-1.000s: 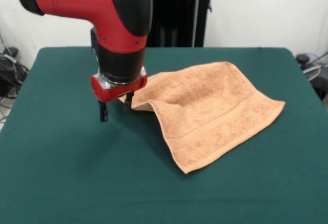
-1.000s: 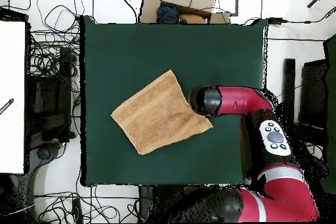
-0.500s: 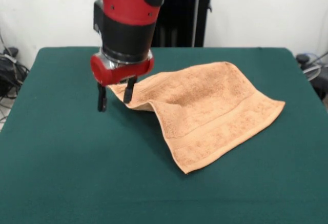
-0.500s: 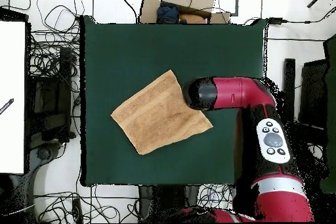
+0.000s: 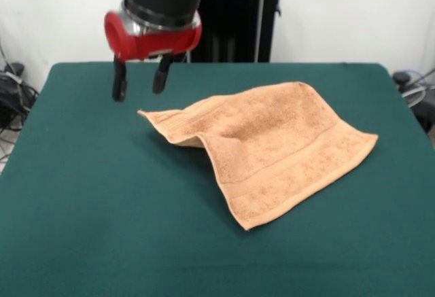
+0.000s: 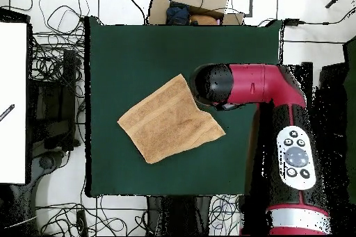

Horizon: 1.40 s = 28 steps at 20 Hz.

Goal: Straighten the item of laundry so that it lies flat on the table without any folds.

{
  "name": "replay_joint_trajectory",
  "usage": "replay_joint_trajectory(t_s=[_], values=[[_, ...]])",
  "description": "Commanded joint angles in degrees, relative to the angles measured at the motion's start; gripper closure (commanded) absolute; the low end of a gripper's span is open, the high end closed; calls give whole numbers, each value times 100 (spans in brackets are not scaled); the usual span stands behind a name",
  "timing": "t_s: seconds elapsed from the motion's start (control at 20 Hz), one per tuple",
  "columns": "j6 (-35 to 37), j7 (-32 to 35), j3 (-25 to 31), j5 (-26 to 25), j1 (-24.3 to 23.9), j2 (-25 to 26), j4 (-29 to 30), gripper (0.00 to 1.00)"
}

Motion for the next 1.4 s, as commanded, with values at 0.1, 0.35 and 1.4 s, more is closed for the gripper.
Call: replay_joint_trajectory(t_s=[0.1, 0.35, 1.4], values=[[323, 849, -19, 82, 493, -366, 294, 0], [209, 1236, -134, 163, 792, -517, 571, 0], [-607, 1999, -647, 284, 1433, -336, 1042, 0]])
